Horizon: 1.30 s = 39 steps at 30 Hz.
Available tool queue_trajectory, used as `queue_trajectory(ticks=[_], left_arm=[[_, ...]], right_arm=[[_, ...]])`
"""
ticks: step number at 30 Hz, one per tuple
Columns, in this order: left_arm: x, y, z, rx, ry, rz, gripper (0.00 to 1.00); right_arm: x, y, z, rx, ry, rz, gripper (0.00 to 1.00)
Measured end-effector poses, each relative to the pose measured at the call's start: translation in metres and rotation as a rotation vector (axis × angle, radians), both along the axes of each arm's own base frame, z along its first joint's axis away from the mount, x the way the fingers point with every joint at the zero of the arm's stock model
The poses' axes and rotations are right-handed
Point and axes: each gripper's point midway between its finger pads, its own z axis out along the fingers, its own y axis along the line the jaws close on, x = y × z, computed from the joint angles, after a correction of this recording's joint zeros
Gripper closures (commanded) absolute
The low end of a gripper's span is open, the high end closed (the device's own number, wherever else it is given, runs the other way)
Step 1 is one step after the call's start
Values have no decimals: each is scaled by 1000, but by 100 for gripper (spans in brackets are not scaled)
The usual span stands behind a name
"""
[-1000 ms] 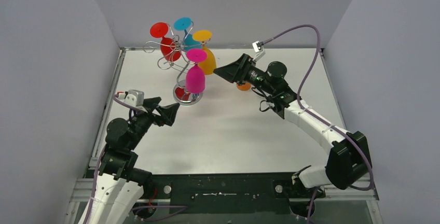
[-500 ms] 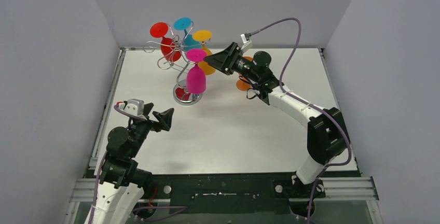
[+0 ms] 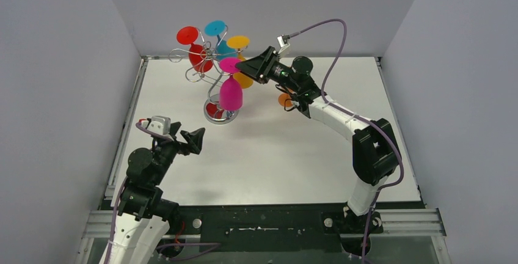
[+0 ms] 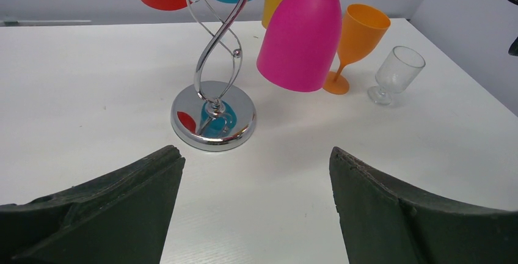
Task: Take the wine glass off the wine glass rack
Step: Pick up the wine glass from the wine rack.
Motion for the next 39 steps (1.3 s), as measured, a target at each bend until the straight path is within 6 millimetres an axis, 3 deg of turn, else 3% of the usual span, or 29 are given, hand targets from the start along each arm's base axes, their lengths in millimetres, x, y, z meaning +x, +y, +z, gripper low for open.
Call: queue_trajectory(ticks=[10, 20, 27, 39], left_arm=[[4, -1, -7, 8, 30, -2, 12], [4, -1, -9, 10, 38, -4, 12], [5, -1, -13, 14, 51, -6, 13], [6, -1, -15, 15, 59, -7, 13]], right_arm=[[-6, 4, 10, 29, -13, 29, 69], [3, 9, -2, 29, 21, 32, 86], [2, 8, 6, 54, 20, 35, 98], [-2, 7, 10, 73, 41, 43, 100]])
